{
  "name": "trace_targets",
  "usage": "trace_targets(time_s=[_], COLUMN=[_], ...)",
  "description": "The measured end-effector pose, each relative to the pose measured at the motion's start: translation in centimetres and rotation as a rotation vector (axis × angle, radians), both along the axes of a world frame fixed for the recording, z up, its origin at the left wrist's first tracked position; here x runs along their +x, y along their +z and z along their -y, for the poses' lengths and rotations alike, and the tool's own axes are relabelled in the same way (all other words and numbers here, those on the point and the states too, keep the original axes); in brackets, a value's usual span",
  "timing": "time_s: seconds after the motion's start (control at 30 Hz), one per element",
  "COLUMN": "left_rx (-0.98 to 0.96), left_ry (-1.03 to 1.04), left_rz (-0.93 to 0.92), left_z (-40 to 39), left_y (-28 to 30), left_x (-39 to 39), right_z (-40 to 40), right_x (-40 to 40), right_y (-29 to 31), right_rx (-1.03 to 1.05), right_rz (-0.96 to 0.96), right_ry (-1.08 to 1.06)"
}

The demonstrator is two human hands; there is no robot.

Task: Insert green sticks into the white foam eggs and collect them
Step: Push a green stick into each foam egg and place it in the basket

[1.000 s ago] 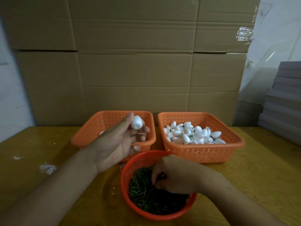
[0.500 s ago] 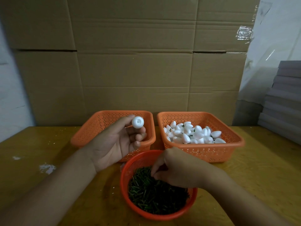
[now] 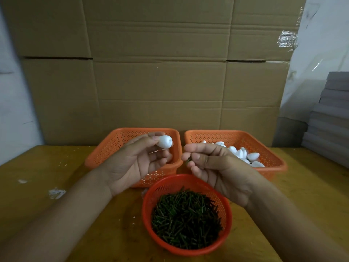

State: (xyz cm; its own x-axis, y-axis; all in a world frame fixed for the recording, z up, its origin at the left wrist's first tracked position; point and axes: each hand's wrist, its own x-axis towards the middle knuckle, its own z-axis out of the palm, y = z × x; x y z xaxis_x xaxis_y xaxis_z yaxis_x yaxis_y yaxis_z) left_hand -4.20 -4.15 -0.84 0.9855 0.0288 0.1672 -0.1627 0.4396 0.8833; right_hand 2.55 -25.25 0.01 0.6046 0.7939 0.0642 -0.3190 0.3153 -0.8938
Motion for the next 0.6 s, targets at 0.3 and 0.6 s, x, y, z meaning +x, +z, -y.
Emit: trace_targets(time_s=[0.3, 0.6], left_rx=[-0.002, 0.016], left_ry=[-0.003, -0.03], left_rz=[-0.005, 0.016], left_z=[-0.13, -0.28], left_y=[0.03, -0.18], left_x=[-0.05, 0.04], right_z=[0.06, -0.34], right_x=[-0.2, -0.31], right_y=[0.15, -0.02], right_rx=[-0.013, -0.096], right_rz=[0.012, 0.147], right_ry=[-0.035, -0.14])
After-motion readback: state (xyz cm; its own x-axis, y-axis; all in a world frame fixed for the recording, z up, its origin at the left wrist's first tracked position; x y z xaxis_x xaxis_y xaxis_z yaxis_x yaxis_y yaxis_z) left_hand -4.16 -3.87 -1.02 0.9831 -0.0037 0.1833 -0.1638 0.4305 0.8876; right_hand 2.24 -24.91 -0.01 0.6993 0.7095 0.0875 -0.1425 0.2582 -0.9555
